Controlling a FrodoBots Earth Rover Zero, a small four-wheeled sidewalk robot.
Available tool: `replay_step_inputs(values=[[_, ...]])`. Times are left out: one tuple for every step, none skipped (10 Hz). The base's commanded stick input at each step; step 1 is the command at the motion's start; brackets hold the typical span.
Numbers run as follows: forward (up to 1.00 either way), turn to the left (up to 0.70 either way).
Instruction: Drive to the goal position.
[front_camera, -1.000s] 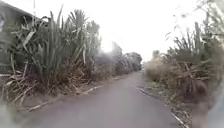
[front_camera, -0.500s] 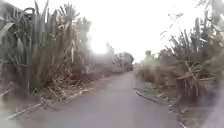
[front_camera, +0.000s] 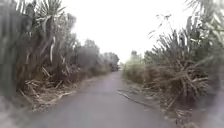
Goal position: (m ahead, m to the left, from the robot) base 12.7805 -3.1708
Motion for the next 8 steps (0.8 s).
replay_step_inputs(values=[[0.70, 0.00], [0.70, 0.00], [0.70, 0.00], [0.70, 0.00], [0.70, 0.00], [0.70, 0.00], [0.70, 0.00], [0.70, 0.00]])
